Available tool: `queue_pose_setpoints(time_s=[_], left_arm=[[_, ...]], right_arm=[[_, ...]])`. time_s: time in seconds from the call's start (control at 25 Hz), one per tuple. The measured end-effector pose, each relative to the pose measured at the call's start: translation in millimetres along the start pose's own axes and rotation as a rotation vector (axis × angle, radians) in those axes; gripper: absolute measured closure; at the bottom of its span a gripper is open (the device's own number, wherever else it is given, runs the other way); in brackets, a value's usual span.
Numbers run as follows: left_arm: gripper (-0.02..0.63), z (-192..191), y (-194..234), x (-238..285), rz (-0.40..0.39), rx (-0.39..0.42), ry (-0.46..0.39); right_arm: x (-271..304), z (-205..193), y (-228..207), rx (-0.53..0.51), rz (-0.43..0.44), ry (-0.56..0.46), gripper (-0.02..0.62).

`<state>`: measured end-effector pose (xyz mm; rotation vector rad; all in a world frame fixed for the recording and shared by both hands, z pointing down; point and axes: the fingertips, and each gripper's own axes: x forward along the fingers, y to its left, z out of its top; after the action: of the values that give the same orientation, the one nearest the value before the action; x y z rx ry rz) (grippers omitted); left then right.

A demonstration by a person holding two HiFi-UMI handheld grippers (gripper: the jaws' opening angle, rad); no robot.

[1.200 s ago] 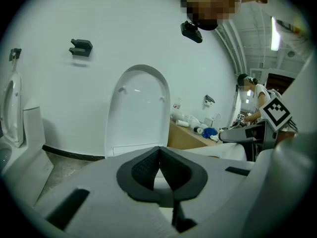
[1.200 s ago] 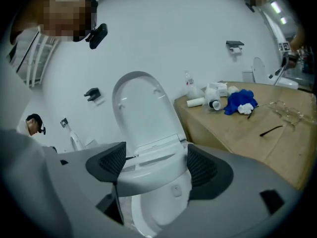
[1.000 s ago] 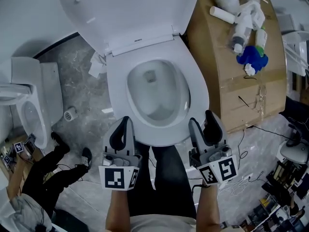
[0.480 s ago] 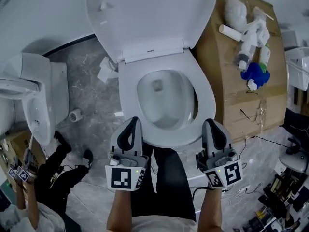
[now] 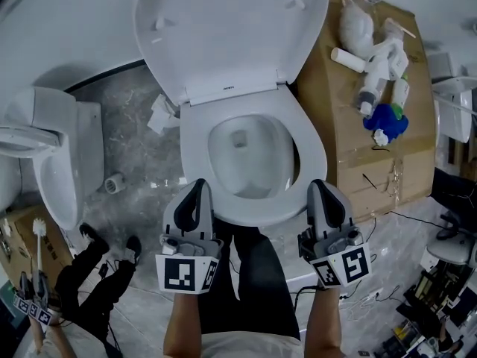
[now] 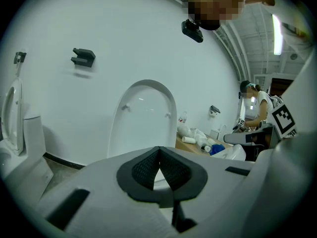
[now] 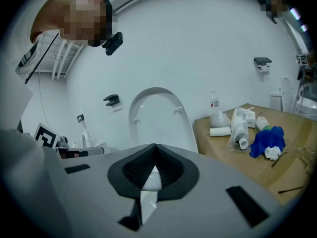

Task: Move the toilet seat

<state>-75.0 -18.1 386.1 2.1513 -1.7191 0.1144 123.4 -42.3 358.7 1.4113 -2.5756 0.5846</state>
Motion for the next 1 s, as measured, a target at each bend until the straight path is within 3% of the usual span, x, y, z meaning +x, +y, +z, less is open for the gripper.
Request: queue_pose_setpoints(time_s=[0.68,1.0], left_arm=[[0.597,42.3,14.3,16.7,0.025,-0.011,-0.078],[0.597,53.2,17.1,24.1,0.002,-0.01,-0.089]], right_arm=[[28.5,45.7,1.3,-0.028,0.04,-0.067,0.582],[38.6,57.9,0.2,-0.038,0.052,-0.09,0.583]])
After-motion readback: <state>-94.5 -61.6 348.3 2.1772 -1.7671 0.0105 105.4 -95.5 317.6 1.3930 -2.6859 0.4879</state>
